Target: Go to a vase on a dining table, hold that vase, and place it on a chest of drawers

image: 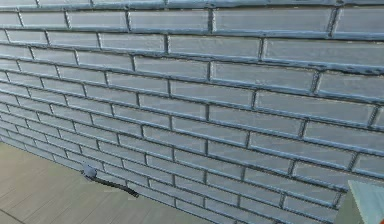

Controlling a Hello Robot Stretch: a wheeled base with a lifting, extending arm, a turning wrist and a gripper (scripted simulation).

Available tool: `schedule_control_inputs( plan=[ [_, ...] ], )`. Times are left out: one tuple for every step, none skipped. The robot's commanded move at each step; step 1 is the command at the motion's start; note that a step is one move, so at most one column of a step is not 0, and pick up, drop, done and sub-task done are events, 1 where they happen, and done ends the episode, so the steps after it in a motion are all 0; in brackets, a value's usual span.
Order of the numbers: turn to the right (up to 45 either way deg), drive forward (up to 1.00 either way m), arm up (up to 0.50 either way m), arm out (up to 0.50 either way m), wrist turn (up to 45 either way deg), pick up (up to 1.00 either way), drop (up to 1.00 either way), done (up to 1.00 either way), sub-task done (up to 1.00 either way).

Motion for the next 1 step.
schedule_control_inputs(
  plan=[
    [0.0,0.00,-0.04,0.00,0.0,0.00,0.00,0.00,0.00]
  ],
)
